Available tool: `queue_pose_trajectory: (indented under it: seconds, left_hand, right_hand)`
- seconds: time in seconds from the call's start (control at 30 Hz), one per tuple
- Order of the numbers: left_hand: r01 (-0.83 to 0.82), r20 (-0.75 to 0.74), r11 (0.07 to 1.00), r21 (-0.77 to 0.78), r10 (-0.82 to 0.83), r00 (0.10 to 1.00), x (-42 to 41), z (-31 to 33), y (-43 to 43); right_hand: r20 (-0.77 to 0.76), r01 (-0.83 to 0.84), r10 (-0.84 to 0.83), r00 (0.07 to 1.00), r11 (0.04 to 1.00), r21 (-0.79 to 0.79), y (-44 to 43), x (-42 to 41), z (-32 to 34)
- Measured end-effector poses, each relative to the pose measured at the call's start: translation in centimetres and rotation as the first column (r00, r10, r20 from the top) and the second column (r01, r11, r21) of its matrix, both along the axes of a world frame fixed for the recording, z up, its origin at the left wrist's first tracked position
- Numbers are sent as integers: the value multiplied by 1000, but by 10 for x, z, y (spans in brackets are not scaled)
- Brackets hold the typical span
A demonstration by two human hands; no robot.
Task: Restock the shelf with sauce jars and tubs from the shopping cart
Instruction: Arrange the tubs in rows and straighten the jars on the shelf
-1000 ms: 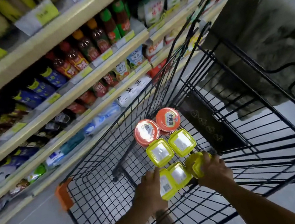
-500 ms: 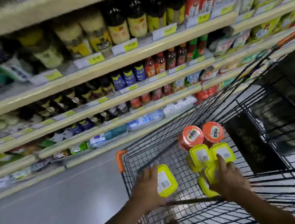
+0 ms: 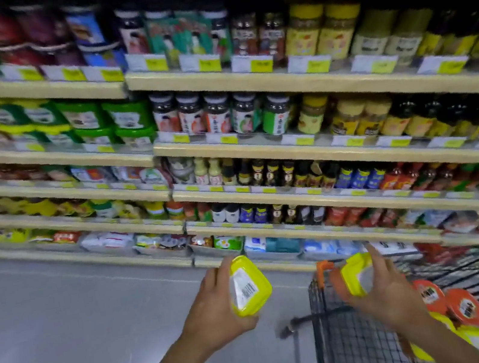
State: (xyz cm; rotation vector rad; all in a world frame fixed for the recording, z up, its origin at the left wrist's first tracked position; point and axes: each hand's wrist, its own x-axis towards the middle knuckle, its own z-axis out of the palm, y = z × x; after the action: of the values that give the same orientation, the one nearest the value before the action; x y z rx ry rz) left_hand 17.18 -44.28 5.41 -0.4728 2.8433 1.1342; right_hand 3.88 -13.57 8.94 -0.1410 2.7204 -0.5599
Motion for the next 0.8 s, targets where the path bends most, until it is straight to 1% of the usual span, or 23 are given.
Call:
queue_pose_trajectory:
  seconds: [0.07, 0.13, 0.2, 0.3, 0.37, 0.43, 0.57, 0.67, 0.8]
  left_hand:
    - [-100, -62, 995, 18, 101, 993, 41, 17, -48]
    - [-159, -79, 987, 3, 158, 984, 71, 31, -81]
    - [-267, -116, 964, 7, 266, 957, 110, 50, -119]
    - [-391, -184, 920, -13, 382, 906, 161, 74, -166]
    - [-460, -227, 888, -20, 444, 867, 189, 87, -191]
    - [-523, -276, 852, -13, 499, 821, 214, 98, -210]
    - [-609, -336, 793, -3, 573, 748, 252, 116, -240]
    - [-652, -365, 758, -11, 604, 708, 274, 127, -260]
    - [-695, -435, 718, 24, 634, 640, 294, 134, -297]
  right_hand:
    - [-89, -34, 25, 996, 995, -92, -54, 14, 22]
    - [-80, -44, 34, 996, 991, -125, -90, 21, 38]
    - [-72, -111, 100, 992, 977, -184, -139, 31, 52]
    - [-117, -237, 213, 970, 933, -271, -200, 41, 71]
    - [-115, -323, 302, 946, 898, -299, -239, 47, 82]
    - [-119, -371, 351, 929, 874, -314, -279, 53, 92]
    - [-170, -503, 475, 863, 785, -360, -356, 67, 113]
    - [-181, -557, 537, 824, 710, -431, -406, 79, 133]
    - [-226, -640, 613, 757, 625, -448, -467, 90, 152]
